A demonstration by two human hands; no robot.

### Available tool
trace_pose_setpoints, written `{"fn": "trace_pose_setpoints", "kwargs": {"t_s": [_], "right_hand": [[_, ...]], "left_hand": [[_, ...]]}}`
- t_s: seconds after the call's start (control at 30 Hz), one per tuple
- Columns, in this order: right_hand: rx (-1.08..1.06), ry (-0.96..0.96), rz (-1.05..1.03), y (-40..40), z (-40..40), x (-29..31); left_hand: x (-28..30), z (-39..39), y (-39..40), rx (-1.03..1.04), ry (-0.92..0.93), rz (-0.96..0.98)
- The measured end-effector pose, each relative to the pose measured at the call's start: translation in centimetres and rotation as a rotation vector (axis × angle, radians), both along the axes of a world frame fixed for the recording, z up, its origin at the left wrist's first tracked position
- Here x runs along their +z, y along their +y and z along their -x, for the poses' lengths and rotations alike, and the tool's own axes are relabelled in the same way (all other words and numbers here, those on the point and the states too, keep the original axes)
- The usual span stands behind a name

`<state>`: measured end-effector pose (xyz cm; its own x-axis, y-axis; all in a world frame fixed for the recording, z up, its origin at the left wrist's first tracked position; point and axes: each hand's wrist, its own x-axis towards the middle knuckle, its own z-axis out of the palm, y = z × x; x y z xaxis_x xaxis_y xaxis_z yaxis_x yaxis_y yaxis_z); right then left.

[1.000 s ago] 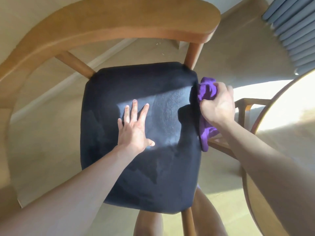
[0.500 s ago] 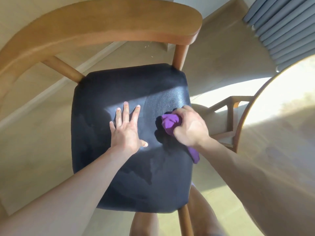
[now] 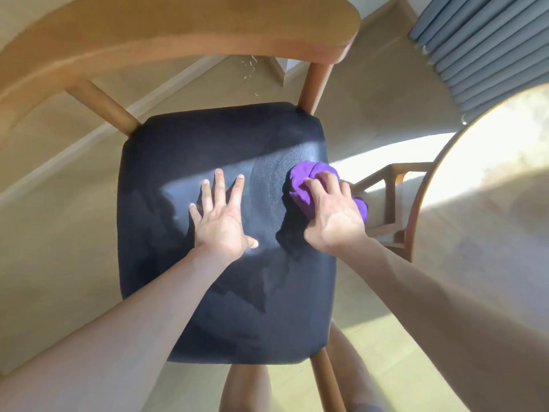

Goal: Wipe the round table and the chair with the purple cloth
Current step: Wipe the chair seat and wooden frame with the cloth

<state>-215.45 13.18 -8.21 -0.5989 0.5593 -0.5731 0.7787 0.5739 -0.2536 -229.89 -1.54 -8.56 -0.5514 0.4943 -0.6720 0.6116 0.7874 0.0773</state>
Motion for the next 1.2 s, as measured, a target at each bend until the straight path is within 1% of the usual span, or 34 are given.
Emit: {"fn": "trace_pose_setpoints", "kwargs": {"t_s": [0.1,0.2,0.27,0.33,0.37,0.4,0.47,0.53,0.6,0.67,0.73,0.8,0.87,0.9,0.93,1.03,1.07,1.1,1.13,1.2], "right_hand": [[0.050,-0.003,0.002,0.0,-0.2,-0.3],[0.044,0.071,-0.017,0.9,0.1,-0.8],[-0.071,0.205,-0.037,2.4,0.9,-0.9],[-0.260,0.307,-0.083,4.8,2.7,-0.7],[-0.321,0.312,-0.085,6.0,3.8,-0.7],[-0.336,0.288,-0.064,7.0,4.8,-0.8],[-0.242,0.209,-0.017,7.8,6.3,-1.1],[-0.164,0.174,-0.031,6.4,6.1,-1.1],[-0.115,0.121,-0.059,3.4,3.5,-1.5],[-0.033,0.118,-0.054,-0.5,-0.4,-1.7],[0.085,0.090,-0.048,-3.3,-3.7,-1.1],[0.207,-0.024,-0.014,-4.4,-5.6,-0.2],[0.259,-0.065,0.006,-3.9,-6.1,1.1],[0.227,-0.034,-0.008,-3.3,-5.8,1.5],[0.147,0.023,-0.033,-2.6,-5.2,1.7],[-0.239,0.159,-0.151,0.2,-1.9,1.7],[-0.321,0.195,-0.184,0.7,-1.0,1.6],[-0.356,0.217,-0.188,0.8,-0.2,1.3],[-0.337,0.203,-0.160,0.1,0.0,1.0],[-0.215,0.096,-0.083,-2.7,-0.7,-0.2]], "left_hand": [[-0.2,0.0,0.1,0.004,0.006,-0.002],[-0.4,0.1,0.1,0.007,-0.004,-0.008],[-0.5,0.1,0.1,0.012,-0.007,-0.007],[-0.6,0.1,0.1,0.021,-0.006,-0.002],[-0.6,0.1,0.2,0.023,-0.006,0.000],[-0.6,0.0,0.2,0.025,-0.005,-0.001],[-0.6,0.0,0.2,0.027,-0.004,-0.004],[-0.6,0.1,0.2,0.023,-0.006,0.002],[-0.6,0.1,0.1,0.020,-0.017,0.007],[-0.6,0.1,0.1,0.020,-0.016,0.003],[-0.5,0.2,0.2,0.014,-0.019,0.003],[-0.5,0.1,0.1,0.004,-0.024,0.003],[-0.5,0.1,-0.1,-0.009,-0.027,0.000],[-0.6,0.2,-0.2,-0.018,-0.031,-0.003],[-0.7,0.2,-0.4,-0.030,-0.034,-0.006],[-0.5,0.4,-0.7,-0.094,-0.035,-0.005],[-0.4,0.5,-0.9,-0.114,-0.035,-0.006],[-0.3,0.6,-1.0,-0.128,-0.037,-0.011],[-0.2,0.6,-1.2,-0.137,-0.043,-0.021],[0.1,0.3,-1.8,-0.145,-0.059,-0.059]]}}
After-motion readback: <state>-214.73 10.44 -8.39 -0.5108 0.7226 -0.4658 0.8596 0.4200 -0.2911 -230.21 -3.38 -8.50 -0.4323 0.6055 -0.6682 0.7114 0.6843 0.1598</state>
